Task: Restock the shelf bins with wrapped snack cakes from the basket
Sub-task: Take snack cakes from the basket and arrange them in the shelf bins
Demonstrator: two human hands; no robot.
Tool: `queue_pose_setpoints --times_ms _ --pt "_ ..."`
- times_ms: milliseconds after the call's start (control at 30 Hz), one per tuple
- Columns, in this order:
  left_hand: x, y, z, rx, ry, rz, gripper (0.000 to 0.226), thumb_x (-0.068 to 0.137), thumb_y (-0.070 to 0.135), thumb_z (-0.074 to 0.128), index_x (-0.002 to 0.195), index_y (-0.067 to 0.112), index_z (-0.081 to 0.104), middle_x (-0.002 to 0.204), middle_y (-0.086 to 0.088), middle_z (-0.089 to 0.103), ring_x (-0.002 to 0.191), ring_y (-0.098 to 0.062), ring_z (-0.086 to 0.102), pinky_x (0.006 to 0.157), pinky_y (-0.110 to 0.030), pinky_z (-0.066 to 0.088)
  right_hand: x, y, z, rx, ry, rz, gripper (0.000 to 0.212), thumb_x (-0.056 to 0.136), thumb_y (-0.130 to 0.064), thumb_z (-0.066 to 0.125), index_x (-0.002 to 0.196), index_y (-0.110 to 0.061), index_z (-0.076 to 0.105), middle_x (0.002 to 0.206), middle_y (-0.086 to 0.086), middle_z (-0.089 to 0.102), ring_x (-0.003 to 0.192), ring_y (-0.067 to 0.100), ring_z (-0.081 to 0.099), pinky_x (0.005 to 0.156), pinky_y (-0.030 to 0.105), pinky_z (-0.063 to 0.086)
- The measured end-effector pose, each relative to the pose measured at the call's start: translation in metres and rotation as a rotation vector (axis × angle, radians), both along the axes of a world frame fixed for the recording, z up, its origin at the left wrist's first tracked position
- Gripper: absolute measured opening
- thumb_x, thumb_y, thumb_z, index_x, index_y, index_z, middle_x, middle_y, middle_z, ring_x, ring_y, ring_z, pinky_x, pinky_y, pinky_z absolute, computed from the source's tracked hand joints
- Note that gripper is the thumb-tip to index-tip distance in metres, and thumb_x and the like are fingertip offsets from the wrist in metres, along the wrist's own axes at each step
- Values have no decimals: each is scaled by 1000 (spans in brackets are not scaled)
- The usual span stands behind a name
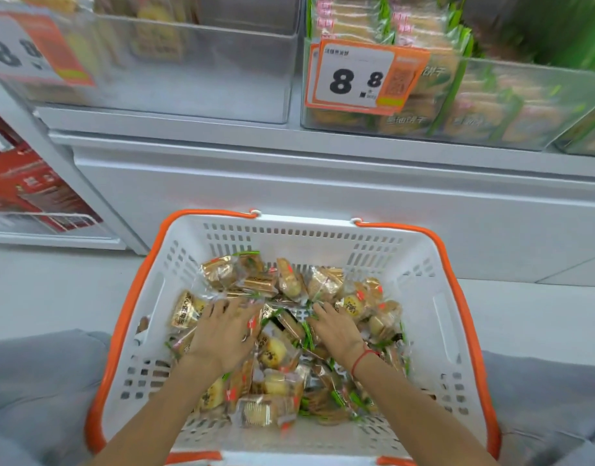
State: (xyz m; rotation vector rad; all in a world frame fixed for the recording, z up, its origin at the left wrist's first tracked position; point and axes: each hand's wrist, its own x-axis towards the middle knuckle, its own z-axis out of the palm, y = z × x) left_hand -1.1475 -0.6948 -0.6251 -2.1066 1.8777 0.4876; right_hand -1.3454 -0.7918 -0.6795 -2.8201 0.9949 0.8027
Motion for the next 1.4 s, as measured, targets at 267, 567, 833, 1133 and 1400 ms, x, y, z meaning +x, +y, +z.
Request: queue_pose_setpoints --times_ms 267,567,833,1133,1400 --pt "0 -6 8 -13 136 93 56 99 35 43 150 35 20 154 2 26 141 -22 23 116 -40 17 -17 -15 15 110 -219 167 32 89 -3 60 119 -12 55 129 7 47 118 22 42 99 35 41" --pt "-17 -54 81 -163 929 344 42 96 24 54 137 25 45 131 7 52 116 -10 51 96 -24 42 -1 -70 140 485 -686 -379 24 80 -21 76 92 -15 56 82 -4 66 82 15 66 78 34 53" --pt "-43 -80 177 -432 1282 391 14 90 22 63 104 19 64 89 2 69 73 2 66 63 -8 44 -16 -83 262 799 -912 -592 12 89 -17 67 100 -20 65 83 -3 67 79 6 61 77 22 47" --pt "-74 -87 214 -510 1570 537 14 91 22 62 103 17 66 87 5 75 87 -5 70 75 -17 55 -35 -71 308 555 -1223 -553 26 81 -16 74 104 -25 65 95 -4 69 88 5 63 78 14 50" --pt "-46 -139 270 -1261 1079 359 11 89 26 63 99 31 61 96 17 65 93 0 58 81 -17 45 -57 -115 354 239 -1480 -468 24 81 -2 71 97 -17 64 92 -1 68 80 2 61 72 11 47"
